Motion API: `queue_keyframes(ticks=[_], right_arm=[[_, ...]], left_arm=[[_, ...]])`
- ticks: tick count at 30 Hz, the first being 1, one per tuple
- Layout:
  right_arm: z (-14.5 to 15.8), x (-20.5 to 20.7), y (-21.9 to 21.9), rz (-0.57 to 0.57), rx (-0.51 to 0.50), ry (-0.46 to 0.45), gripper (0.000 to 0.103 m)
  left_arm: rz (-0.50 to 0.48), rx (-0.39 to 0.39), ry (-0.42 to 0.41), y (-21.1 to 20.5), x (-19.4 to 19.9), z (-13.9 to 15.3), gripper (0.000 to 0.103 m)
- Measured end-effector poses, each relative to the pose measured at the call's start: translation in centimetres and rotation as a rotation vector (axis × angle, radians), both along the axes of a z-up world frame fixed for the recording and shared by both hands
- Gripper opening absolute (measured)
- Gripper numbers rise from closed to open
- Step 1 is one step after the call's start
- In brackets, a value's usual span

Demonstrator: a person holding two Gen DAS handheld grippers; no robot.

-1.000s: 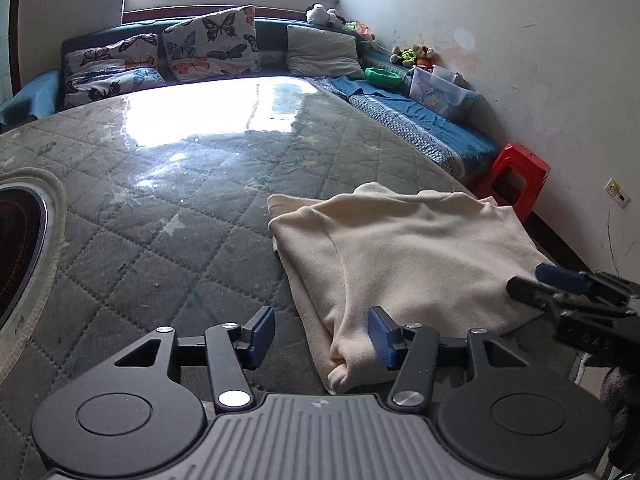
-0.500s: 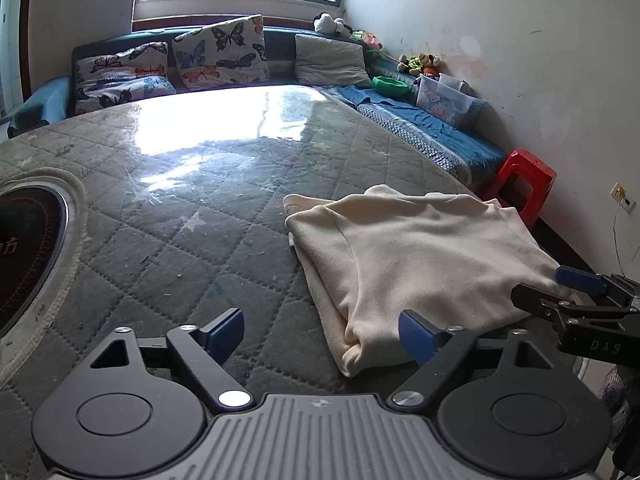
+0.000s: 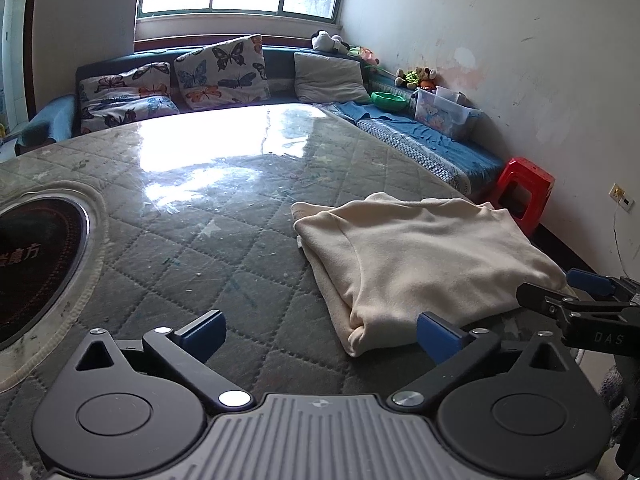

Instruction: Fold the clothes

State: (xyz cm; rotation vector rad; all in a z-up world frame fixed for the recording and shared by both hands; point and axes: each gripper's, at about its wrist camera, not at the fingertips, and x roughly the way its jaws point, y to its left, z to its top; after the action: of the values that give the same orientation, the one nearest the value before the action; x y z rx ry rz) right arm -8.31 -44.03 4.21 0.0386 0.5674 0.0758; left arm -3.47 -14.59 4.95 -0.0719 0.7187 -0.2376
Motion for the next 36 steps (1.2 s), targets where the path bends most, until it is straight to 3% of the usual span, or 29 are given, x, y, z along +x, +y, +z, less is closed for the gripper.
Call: queue_keyframes(ticks=[36], right_arm=[[-0.8, -4.5, 1.9, -0.006, -0.007, 0.012, 0.103]], left_arm=[[0.005, 0.016, -0.042, 0.1, -4.8, -0.4, 0.103]])
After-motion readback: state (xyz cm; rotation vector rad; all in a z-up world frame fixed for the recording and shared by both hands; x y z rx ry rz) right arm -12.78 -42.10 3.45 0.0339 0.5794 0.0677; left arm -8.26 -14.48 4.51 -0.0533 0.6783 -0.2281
